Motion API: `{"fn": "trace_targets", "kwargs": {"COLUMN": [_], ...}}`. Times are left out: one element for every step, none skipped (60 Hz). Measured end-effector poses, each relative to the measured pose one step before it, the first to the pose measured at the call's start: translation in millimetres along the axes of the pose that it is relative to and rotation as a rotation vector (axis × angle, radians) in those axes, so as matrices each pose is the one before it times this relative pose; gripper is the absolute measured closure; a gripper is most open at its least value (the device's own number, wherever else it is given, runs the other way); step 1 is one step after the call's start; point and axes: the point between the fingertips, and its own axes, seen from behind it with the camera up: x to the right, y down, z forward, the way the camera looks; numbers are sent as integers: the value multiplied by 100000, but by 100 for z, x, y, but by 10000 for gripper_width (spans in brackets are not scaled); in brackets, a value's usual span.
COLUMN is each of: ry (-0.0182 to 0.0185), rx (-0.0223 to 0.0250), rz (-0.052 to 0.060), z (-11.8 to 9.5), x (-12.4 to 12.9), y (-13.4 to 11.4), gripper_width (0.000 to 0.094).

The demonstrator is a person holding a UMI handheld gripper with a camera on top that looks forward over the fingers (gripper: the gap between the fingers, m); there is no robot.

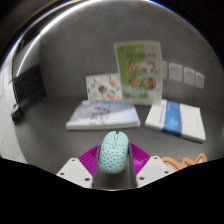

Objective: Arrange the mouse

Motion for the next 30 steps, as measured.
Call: {"fn": "trace_targets", "kwargs": {"ry": [-449, -53, -750, -335, 137, -535, 1, 217, 938, 972, 1382, 1262, 1972, 2160, 2280, 2134, 2016, 1958, 2172, 1666, 1776, 1502, 1196, 894, 543, 146, -227, -83, -347, -777], "rx": [3313, 3233, 3660, 3418, 2816, 2692, 2396, 2390, 2168, 2182, 1901, 1699, 996, 862, 383, -376, -901, -1261, -1364, -1813, -2210, -2451, -2621, -2836, -2830, -2630, -2441, -2012, -2265, -1907], "rz": [259, 329, -9, 12, -341, -1102, -913, -505, 17, 123, 214, 71, -73, 11, -193, -634, -774, -382, 220, 304, 418, 408, 405, 316, 286, 469, 438, 451, 451, 500], "z": [-1086, -1287, -1519, -1244, -998, -1595, -1272, -1213, -852, -1111, -1065, -867, -1079, -757, -686, -527, -458, -325, -222, 320, 66, 211, 323, 427, 472, 543, 515, -93, 684, 950], "x": [-3, 52, 129, 199, 250, 340, 425, 505, 654, 833, 961, 1325, 1296, 1306, 1399, 1338, 1283, 1264, 1005, 1369, 1117, 1004, 823, 687, 530, 410, 245, 149, 136, 292], "y": [-1062, -1492, -1039, -1166, -1226, -869, -987, -979, -979, -849, -715, -488, -640, -212, -19, 308, 544, 762, 1338, 777, 1230, 1333, 1363, 1374, 1361, 1237, 1083, 1511, 721, 721], "gripper_width": [500, 499, 498, 500, 501, 503, 504, 501, 501, 504, 504, 504, 504, 505, 506, 507, 507, 508, 508, 509, 509, 510, 510, 509, 509, 506, 506, 506, 505, 505]}}
